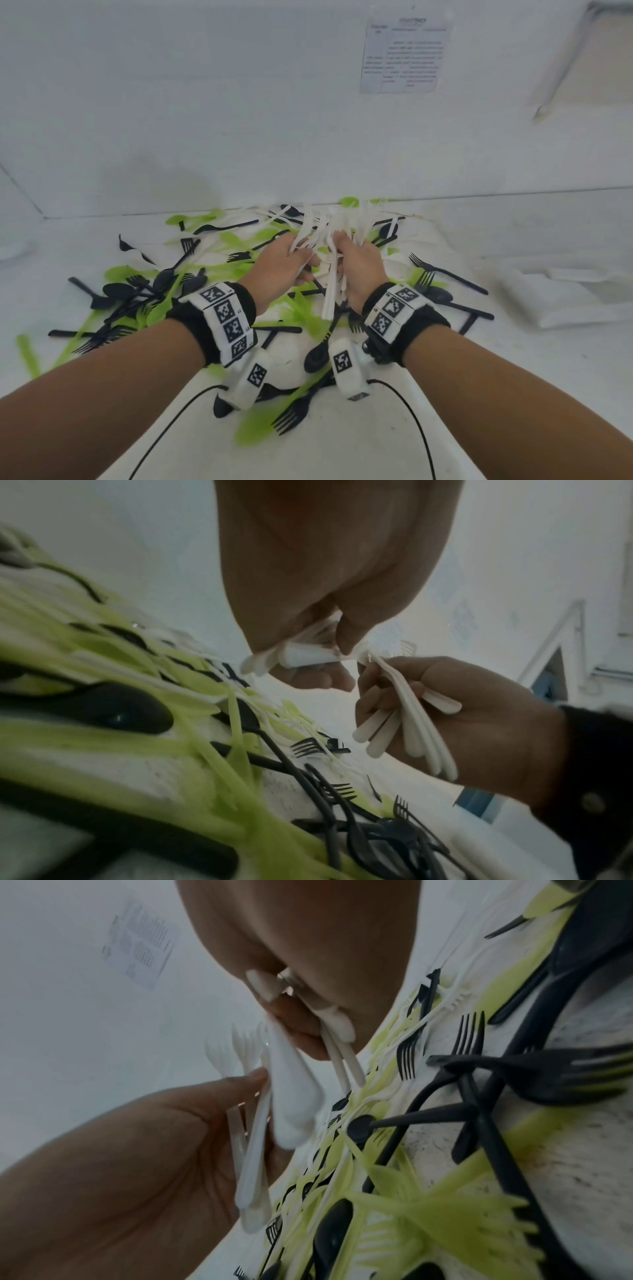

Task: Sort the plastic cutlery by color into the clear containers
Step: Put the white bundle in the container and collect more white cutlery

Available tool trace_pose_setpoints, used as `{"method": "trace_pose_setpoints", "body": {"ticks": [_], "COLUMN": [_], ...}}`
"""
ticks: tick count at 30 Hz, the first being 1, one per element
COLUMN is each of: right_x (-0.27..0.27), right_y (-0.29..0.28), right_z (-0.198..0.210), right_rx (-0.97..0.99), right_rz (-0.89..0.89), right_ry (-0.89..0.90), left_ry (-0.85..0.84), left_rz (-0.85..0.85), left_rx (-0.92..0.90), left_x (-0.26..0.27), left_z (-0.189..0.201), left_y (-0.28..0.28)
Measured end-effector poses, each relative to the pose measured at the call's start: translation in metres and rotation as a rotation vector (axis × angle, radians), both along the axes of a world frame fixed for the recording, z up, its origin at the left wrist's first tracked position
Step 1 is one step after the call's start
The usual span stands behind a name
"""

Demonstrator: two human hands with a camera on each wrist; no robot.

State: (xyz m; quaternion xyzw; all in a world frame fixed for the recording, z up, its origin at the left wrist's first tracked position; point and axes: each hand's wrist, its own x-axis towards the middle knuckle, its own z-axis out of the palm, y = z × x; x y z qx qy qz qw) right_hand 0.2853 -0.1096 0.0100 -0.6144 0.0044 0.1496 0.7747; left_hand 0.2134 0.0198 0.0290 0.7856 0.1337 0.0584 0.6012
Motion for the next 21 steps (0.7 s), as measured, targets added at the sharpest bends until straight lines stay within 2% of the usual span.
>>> {"method": "trace_pose_setpoints", "body": {"ticks": [4,7,9,12,15,18,21], "right_x": [0.004,0.009,0.012,0.007,-0.003,-0.006,-0.005], "right_y": [0.003,-0.003,-0.006,-0.001,0.012,0.016,0.007], "right_z": [0.0,-0.001,-0.003,-0.003,-0.001,-0.003,-0.004], "right_rx": [0.047,0.03,-0.027,-0.051,-0.022,0.005,-0.05], "right_rz": [-0.087,-0.157,-0.172,-0.121,-0.051,0.0,0.071], "right_ry": [0.109,0.133,0.103,0.077,0.084,0.11,0.125], "left_ry": [-0.046,-0.042,-0.086,-0.179,-0.178,-0.198,-0.151], "left_rz": [-0.004,0.123,0.194,0.091,-0.076,-0.036,-0.006], "left_rx": [0.162,0.196,0.349,0.583,0.615,0.6,0.554], "left_x": [-0.003,-0.005,-0.007,-0.008,-0.007,-0.006,-0.006], "left_z": [-0.003,-0.005,-0.004,0.0,-0.007,-0.015,-0.019], "left_y": [0.016,0.031,0.039,0.034,0.023,0.022,0.028]}}
